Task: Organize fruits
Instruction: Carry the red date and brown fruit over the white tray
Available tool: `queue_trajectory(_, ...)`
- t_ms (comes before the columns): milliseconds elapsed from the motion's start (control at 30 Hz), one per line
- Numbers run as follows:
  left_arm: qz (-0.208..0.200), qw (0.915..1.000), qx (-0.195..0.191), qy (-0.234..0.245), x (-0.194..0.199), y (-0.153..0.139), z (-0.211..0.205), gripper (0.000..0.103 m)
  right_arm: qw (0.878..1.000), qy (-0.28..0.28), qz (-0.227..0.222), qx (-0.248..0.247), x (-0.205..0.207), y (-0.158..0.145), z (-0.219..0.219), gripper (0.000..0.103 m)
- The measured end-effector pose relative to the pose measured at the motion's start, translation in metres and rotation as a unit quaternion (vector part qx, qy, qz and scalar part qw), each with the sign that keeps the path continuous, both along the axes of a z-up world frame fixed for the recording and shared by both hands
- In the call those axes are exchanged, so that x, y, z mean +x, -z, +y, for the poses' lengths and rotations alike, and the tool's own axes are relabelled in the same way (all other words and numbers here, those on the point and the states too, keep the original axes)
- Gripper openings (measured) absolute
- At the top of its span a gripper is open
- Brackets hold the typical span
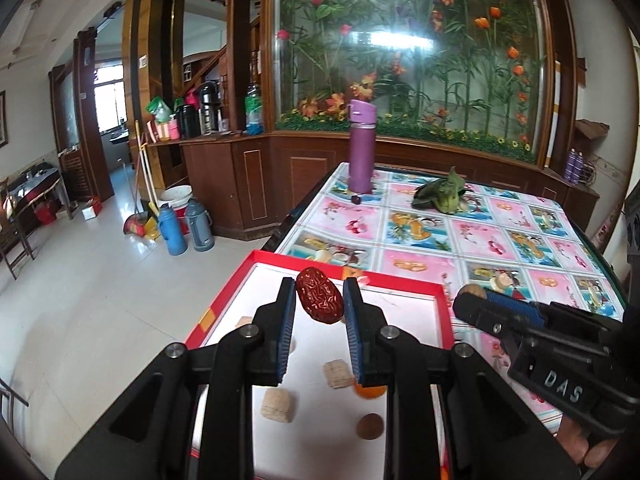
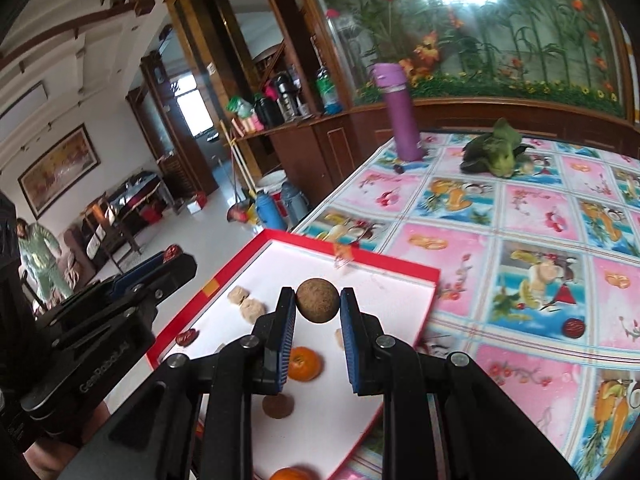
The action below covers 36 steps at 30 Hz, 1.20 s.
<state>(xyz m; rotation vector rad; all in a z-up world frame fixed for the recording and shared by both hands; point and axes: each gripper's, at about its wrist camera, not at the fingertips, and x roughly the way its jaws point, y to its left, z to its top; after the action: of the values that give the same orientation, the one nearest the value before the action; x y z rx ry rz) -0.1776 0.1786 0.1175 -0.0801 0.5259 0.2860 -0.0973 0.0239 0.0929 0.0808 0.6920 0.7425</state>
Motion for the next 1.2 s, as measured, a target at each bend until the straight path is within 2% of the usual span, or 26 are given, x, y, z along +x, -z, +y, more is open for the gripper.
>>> queue_trajectory(367, 0.023, 0.9993, -0.007, -0.028, 0.008, 0.021, 0.026, 0.026, 0.998, -0.023, 0.04, -0.036, -0.001, 0.029, 0.033, 0.021)
queue_trajectory(1200, 0.068, 0.9963, -0.018, -0.049, 0.025, 0.054, 0.055, 0.026, 0.996, -0.042, 0.064, -0.055, 0.001, 0.047, 0.061, 0.021)
